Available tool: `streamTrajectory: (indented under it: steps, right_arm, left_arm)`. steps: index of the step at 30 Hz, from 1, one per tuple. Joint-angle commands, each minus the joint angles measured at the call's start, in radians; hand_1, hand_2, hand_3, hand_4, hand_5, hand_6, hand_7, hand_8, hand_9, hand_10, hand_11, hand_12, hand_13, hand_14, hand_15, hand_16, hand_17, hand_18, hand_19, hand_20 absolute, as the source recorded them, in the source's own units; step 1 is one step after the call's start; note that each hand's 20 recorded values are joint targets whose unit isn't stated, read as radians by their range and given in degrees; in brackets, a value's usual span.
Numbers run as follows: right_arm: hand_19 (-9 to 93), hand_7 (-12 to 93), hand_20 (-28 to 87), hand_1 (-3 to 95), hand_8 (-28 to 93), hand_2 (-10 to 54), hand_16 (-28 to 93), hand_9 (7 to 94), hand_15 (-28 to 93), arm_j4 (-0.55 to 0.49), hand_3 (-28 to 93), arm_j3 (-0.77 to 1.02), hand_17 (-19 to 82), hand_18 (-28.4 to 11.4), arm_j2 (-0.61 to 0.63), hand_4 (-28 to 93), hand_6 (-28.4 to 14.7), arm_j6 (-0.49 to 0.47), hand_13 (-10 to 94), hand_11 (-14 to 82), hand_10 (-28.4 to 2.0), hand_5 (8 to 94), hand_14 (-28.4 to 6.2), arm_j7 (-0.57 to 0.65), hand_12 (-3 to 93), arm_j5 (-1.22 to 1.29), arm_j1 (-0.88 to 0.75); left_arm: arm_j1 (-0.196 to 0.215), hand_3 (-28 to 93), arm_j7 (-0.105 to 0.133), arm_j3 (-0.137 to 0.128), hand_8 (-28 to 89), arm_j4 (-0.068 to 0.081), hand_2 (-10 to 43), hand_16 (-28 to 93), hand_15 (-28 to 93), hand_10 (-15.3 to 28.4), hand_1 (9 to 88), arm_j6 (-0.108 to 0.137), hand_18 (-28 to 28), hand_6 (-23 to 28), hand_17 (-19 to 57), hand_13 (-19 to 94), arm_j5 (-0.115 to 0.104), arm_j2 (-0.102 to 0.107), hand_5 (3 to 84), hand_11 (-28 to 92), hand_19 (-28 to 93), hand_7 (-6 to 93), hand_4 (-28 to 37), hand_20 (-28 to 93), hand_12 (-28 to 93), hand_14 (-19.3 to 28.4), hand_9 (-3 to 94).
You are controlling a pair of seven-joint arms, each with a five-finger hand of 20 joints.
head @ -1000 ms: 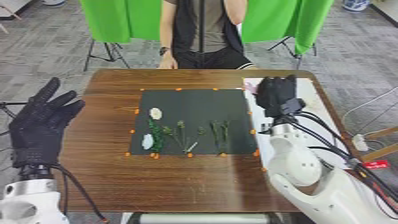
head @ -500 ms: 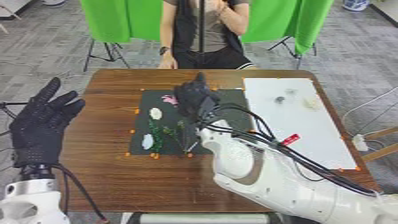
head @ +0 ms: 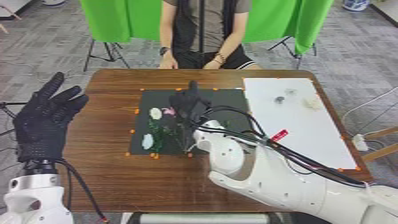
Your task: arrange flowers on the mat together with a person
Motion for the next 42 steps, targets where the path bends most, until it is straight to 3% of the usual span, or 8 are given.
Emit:
streamTrajectory:
  steps: [1, 7, 14, 26, 34, 42]
  right_arm:
    - [47, 27, 17, 54.7, -9, -9.5, 17, 68.8, 45, -0.009, 60, -0.023, 13, -13.9, -0.005, -28, 7.6, -0.007, 59, 20.9, -8.8, 80.4, -6.8, -0.041, 17.3, -0.035, -0.013]
    - [46, 28, 17, 53.8, -9, -9.5, 17, 68.2, 45, -0.025, 61, 0.007, 12, -13.8, -0.004, -28, 7.7, -0.085, 59, 21.3, -8.9, 79.3, -7.2, -0.07, 16.5, -0.047, -0.05]
    - [45, 28, 17, 49.0, -11, -9.5, 15, 65.0, 45, -0.038, 63, 0.062, 10, -14.1, -0.008, -28, 6.9, -0.153, 56, 21.3, -9.4, 73.6, -8.2, -0.1, 15.3, -0.047, -0.099]
    - [45, 25, 18, 38.6, -19, -9.5, 14, 62.9, 45, -0.06, 75, 0.074, 9, -14.8, -0.011, -28, 4.7, -0.163, 54, 21.7, -10.2, 62.2, -9.2, -0.098, 15.2, -0.046, -0.107]
    - [45, 24, 19, 37.9, -19, -9.5, 14, 61.4, 46, -0.091, 75, 0.12, 8, -15.2, -0.011, -28, 4.0, -0.161, 53, 21.8, -10.5, 59.1, -9.8, -0.072, 15.1, -0.022, -0.104]
    - [46, 24, 19, 39.3, -19, -9.5, 14, 61.0, 46, -0.112, 75, 0.153, 8, -15.4, -0.001, -28, 3.7, -0.14, 52, 21.8, -10.6, 59.0, -10.1, -0.03, 15.1, -0.009, -0.076]
  left_arm:
    - [-0.01, 77, -0.033, 0.005, -6, 0.011, 6.3, -7, 54, 19.9, 21.6, -0.022, 25.8, 9.2, -3.2, 31, 0.011, -0.009, 39.0, 24, 58, 5.7, -27.5, 26, 12, 26.9, 39.8]
    - [-0.006, 77, -0.044, 0.004, -6, 0.009, 6.2, -7, 54, 19.8, 21.6, -0.021, 25.8, 9.2, -3.3, 31, 0.012, -0.01, 39.1, 24, 58, 5.7, -27.4, 26, 12, 26.9, 39.8]
    - [-0.006, 77, -0.078, -0.006, -6, 0.01, 6.3, -7, 54, 20.1, 21.8, -0.036, 25.7, 9.3, -3.4, 30, 0.024, -0.028, 39.1, 24, 58, 5.7, -27.4, 27, 12, 26.9, 39.7]
    - [-0.002, 77, -0.097, -0.008, -6, 0.007, 6.4, -7, 54, 20.0, 21.9, -0.04, 25.8, 9.3, -3.5, 30, 0.031, -0.032, 39.2, 24, 57, 5.6, -27.1, 27, 12, 27.0, 39.6]
    - [0.015, 77, -0.084, -0.011, -6, -0.002, 6.3, -7, 54, 20.0, 21.9, -0.026, 25.8, 9.4, -3.5, 30, 0.027, -0.026, 39.3, 24, 57, 5.6, -27.1, 27, 12, 27.0, 39.6]
    - [0.039, 77, -0.043, -0.005, -6, -0.01, 6.3, -7, 54, 19.9, 21.9, -0.005, 25.8, 9.4, -3.5, 30, 0.012, -0.01, 39.3, 24, 57, 5.5, -27.0, 27, 12, 27.0, 39.7]
